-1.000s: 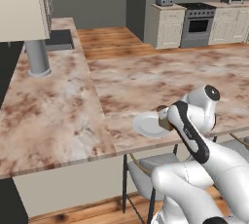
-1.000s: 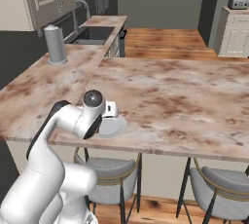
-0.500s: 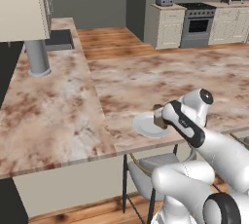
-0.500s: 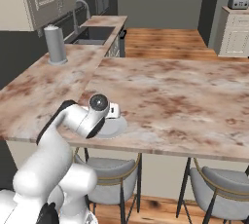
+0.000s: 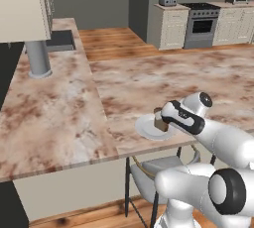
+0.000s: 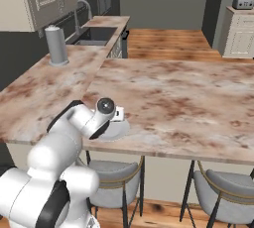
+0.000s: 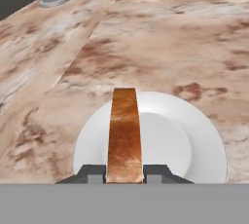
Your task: Start the toaster. Once the lever pops up, take the bread to the plate on the dining counter.
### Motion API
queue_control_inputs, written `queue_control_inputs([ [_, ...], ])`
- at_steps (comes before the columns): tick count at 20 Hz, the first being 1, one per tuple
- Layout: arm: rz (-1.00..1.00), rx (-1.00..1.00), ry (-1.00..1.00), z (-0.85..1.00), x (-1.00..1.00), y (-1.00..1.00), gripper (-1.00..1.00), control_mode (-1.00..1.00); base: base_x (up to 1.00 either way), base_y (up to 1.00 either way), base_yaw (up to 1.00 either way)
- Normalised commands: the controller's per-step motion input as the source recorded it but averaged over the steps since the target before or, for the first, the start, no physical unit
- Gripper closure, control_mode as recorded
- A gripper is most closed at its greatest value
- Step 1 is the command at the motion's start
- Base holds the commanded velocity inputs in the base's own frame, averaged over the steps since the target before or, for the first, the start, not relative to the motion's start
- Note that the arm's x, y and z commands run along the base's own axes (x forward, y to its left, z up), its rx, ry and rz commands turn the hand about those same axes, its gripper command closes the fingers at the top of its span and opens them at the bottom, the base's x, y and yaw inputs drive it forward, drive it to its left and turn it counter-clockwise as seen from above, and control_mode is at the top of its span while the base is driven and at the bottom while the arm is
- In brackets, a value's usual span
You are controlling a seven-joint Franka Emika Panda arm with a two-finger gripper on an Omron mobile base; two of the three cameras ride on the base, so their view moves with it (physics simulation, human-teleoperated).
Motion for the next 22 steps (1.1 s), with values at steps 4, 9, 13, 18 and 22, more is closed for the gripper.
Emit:
queue_control_inputs([
  [4,0.0,0.0,0.0,-0.26,0.01,0.0,1.0,-1.0,0.0,0.0,0.0],
  [9,0.0,0.0,0.0,-0.09,0.08,0.0,1.0,-1.0,0.0,0.0,0.0],
  [13,0.0,0.0,-0.01,0.0,0.21,0.0,1.0,-1.0,0.0,0.0,0.0],
  [18,0.0,0.0,0.0,0.0,0.31,0.0,1.0,-1.0,0.0,0.0,0.0],
  [22,0.0,0.0,-0.01,-0.01,0.21,0.0,1.0,-1.0,0.0,0.0,0.0],
])
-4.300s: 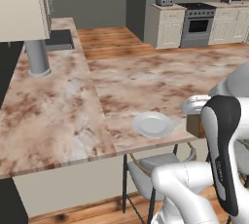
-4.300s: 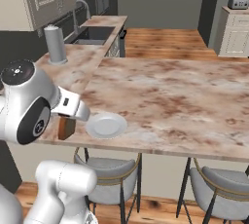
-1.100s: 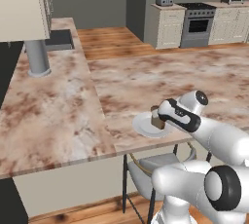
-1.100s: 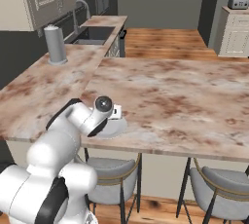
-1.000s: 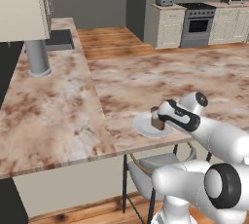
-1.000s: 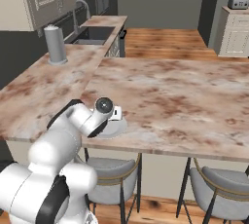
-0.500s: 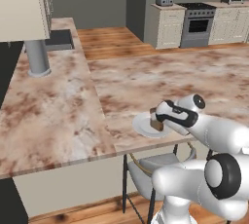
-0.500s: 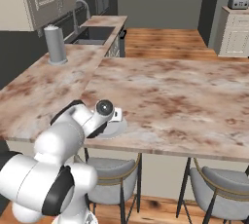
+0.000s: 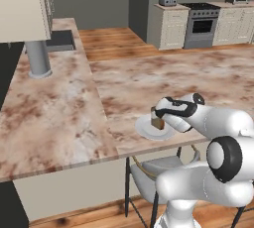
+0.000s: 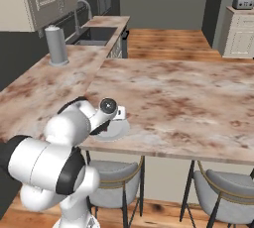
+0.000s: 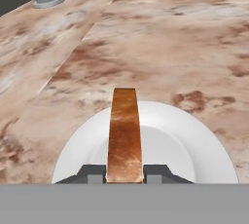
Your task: Start the toaster. Once the lever pops up, take the bread to the plate on the dining counter.
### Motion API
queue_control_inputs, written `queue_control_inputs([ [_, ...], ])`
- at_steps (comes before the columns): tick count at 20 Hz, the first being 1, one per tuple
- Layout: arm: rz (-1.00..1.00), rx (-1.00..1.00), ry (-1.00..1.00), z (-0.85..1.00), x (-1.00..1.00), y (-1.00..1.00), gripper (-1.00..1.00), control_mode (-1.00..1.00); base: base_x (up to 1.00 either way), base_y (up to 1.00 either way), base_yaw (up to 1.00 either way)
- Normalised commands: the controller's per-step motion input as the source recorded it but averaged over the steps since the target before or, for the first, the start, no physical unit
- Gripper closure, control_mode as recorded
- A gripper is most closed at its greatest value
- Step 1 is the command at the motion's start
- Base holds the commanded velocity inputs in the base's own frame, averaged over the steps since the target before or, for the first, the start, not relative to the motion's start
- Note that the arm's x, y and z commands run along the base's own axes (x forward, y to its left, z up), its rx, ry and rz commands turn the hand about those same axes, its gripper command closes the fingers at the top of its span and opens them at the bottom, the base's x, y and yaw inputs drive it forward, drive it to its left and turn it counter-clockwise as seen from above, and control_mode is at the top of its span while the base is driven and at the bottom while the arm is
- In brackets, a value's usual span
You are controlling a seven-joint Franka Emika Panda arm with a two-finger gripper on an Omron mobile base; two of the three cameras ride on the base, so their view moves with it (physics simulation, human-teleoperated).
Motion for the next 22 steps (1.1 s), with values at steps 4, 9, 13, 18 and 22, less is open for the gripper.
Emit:
queue_control_inputs([
  [4,0.0,0.0,0.0,-0.12,0.04,0.0,1.0,-1.0,0.0,0.0,0.0],
  [9,0.0,0.0,0.0,-0.18,0.0,0.0,1.0,-1.0,0.0,0.0,0.0],
  [13,0.0,0.0,0.0,-0.04,0.01,0.0,1.0,-1.0,0.0,0.0,0.0],
  [18,0.0,0.0,0.0,0.0,0.0,0.0,1.0,-1.0,0.0,0.0,0.0],
  [22,0.0,0.0,0.0,0.0,0.0,0.0,1.0,-1.0,0.0,0.0,0.0],
])
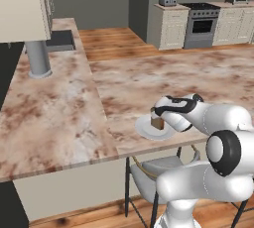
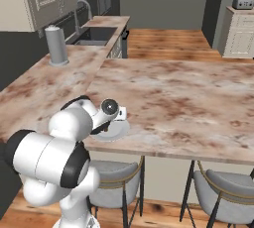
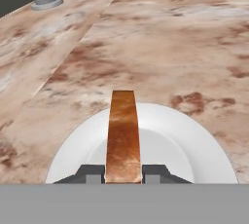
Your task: Start the toaster. Once the lever pops up, take the bread to the plate on the dining counter.
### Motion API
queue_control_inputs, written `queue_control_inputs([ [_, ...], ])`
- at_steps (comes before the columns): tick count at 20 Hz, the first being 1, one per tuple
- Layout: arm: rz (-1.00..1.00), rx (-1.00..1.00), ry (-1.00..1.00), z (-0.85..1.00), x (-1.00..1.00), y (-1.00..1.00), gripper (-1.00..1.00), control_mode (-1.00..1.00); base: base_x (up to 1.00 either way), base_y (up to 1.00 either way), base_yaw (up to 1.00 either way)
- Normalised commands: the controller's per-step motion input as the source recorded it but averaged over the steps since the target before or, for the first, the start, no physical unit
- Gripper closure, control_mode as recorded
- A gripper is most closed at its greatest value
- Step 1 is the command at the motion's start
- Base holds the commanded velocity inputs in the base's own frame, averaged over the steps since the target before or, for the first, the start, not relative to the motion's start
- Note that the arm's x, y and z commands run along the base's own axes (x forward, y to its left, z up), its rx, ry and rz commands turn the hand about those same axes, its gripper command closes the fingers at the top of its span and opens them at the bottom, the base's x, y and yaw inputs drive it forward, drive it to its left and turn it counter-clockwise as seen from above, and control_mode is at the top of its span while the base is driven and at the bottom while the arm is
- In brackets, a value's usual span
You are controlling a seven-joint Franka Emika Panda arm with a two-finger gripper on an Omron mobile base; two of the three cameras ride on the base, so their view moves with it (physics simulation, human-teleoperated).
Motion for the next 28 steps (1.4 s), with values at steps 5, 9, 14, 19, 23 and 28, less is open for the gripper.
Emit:
queue_control_inputs([
  [5,0.0,0.0,0.0,0.0,0.0,0.0,-1.0,-1.0,0.0,0.0,0.0],
  [9,0.0,0.0,0.0,0.0,0.0,0.0,-1.0,-1.0,0.0,0.0,0.0],
  [14,0.0,0.0,0.0,0.0,0.0,0.0,-1.0,-1.0,0.0,0.0,0.0],
  [19,0.0,0.0,0.0,0.0,0.0,0.0,-1.0,-1.0,0.0,0.0,0.0],
  [23,0.0,0.0,0.0,0.05,0.0,0.0,-1.0,-1.0,0.0,0.0,0.0],
  [28,0.0,0.0,0.0,0.25,0.0,0.0,-1.0,-1.0,0.0,0.0,0.0],
])
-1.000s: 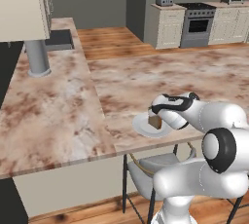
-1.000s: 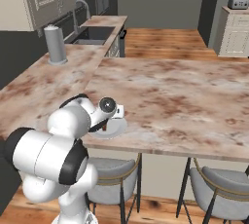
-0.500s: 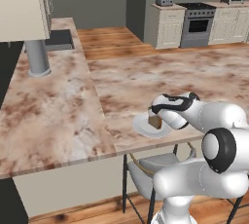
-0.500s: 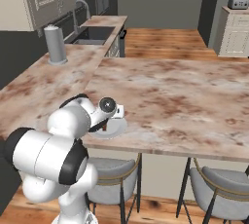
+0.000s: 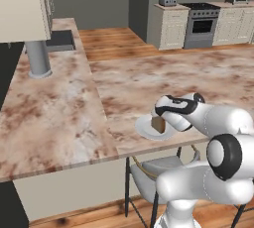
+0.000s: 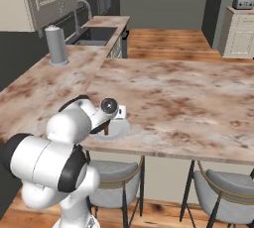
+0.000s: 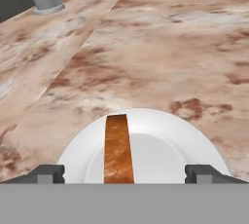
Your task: Start the toaster. Once the lever pops up, take the bread to the plate on the dining counter.
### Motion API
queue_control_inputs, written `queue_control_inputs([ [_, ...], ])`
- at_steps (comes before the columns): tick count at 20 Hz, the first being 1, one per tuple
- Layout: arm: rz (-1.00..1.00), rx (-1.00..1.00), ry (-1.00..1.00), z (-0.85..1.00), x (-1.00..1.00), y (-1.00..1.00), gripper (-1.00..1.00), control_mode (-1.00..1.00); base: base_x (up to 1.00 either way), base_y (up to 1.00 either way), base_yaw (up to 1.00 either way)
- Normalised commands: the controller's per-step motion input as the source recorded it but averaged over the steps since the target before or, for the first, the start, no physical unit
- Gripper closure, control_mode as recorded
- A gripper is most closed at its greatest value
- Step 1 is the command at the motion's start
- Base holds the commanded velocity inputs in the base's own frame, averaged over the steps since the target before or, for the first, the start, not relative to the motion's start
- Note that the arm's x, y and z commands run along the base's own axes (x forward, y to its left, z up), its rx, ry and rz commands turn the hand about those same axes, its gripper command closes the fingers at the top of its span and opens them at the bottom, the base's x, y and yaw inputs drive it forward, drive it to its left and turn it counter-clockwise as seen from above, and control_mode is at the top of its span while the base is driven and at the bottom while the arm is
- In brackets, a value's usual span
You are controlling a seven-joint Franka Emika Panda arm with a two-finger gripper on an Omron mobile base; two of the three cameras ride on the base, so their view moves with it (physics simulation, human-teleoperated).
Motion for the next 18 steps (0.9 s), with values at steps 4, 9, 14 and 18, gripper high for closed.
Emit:
queue_control_inputs([
  [4,0.0,0.0,0.0,0.14,0.0,0.0,-1.0,-1.0,0.0,0.0,0.0],
  [9,0.0,0.0,0.0,0.27,0.0,0.0,-1.0,-1.0,0.0,0.0,0.0],
  [14,0.0,0.0,0.0,0.4,-0.02,0.0,-1.0,-1.0,0.0,0.0,0.0],
  [18,0.0,0.0,0.0,0.32,-0.18,0.0,-1.0,-1.0,0.0,0.0,0.0],
])
